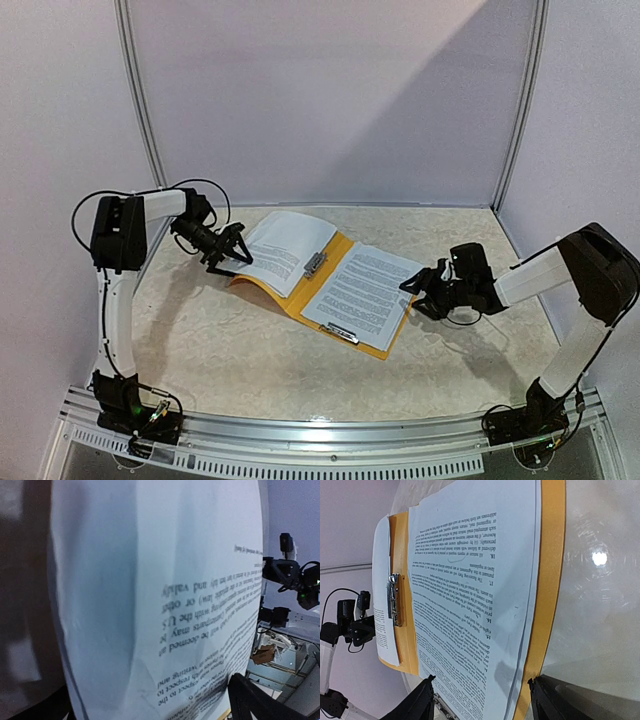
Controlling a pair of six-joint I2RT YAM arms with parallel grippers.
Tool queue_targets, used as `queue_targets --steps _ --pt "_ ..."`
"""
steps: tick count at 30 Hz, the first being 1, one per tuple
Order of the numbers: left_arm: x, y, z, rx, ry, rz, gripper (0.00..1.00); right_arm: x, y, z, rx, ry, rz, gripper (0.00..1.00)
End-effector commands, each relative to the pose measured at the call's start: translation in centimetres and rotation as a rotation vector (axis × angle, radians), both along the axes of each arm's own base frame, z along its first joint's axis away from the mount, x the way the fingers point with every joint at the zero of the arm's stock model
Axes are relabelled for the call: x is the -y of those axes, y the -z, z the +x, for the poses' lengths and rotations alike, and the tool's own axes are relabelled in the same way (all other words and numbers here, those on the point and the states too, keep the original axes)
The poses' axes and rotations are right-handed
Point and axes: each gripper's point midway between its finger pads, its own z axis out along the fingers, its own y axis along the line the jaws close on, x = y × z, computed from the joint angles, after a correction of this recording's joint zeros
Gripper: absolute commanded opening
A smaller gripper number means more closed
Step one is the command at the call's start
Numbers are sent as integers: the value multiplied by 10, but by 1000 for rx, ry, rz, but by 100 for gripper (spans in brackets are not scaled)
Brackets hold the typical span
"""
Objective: Put the files into the folder
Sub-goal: Close the folder with files at the center of the board.
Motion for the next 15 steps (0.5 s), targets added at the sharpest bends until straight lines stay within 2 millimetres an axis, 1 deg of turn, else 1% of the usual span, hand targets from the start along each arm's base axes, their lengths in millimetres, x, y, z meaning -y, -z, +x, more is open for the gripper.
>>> queue_targets --steps 1,5,8,10,12,15 --pt "39 -10 -10 -92 4 -186 96 10 45 -32 -162 4 -45 67" --pt "50 -54 3 12 19 -244 96 10 42 -32 -159 10 -42 66" --pt "63 -87 3 120 72 -265 95 8 39 -32 -153 1 -43 66" --pt "75 -104 -1 178 113 -282 96 5 38 -33 -149 -10 -43 66" --pt "88 -116 -8 213 152 -290 96 3 36 -33 -145 -17 -41 66" --pt "110 -124 -28 239 239 -271 96 -1 34 -33 -140 -28 -40 66"
